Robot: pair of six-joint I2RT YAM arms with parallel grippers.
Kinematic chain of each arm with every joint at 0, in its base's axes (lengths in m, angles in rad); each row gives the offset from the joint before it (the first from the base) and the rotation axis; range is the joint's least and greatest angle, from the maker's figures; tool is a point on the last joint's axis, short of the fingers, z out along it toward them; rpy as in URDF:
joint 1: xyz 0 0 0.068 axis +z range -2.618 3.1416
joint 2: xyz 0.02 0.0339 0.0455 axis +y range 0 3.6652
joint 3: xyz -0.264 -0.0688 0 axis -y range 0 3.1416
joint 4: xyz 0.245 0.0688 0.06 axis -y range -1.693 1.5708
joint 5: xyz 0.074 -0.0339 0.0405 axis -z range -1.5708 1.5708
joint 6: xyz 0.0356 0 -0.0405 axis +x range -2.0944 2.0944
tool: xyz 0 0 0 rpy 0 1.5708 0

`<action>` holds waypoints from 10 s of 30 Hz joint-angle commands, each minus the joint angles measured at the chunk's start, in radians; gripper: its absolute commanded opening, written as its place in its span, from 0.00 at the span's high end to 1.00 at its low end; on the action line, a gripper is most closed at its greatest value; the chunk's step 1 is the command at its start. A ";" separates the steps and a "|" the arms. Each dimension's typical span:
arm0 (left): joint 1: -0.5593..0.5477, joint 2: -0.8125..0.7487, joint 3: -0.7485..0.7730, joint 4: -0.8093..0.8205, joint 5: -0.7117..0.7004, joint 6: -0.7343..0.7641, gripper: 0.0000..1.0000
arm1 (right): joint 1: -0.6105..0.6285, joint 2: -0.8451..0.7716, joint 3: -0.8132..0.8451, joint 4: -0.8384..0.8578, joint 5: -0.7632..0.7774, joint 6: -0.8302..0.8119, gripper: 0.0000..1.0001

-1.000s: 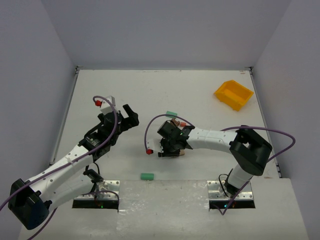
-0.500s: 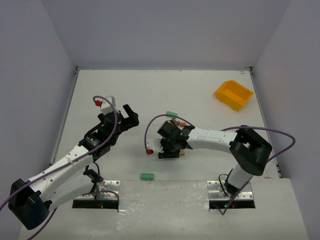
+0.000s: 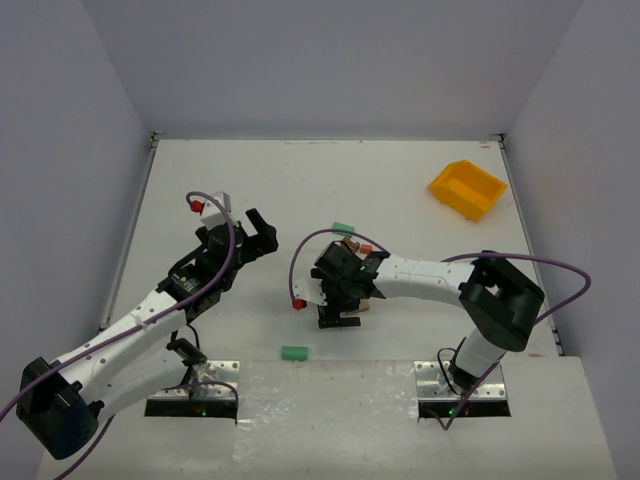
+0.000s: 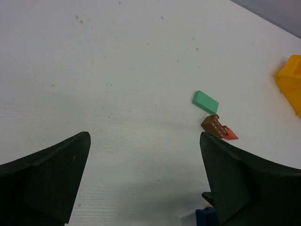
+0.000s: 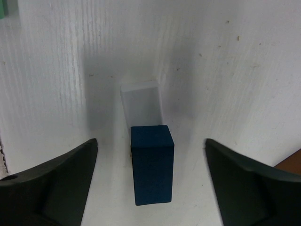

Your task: Build the wood block tower

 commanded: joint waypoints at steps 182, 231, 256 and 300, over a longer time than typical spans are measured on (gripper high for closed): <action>0.003 0.521 0.018 0.752 0.871 -0.017 0.86 | -0.366 -0.396 -0.325 0.840 -0.336 0.403 0.78; 0.006 0.206 -0.151 0.805 1.385 0.683 1.00 | -0.357 -0.445 -0.178 0.431 -0.723 0.387 0.29; 0.005 0.154 -0.193 0.842 1.220 0.574 0.00 | -0.379 -0.349 0.029 0.397 -0.270 0.459 0.79; 0.246 0.706 0.569 -0.040 0.158 -0.159 0.00 | -0.681 -0.204 0.214 0.143 -0.166 0.351 0.01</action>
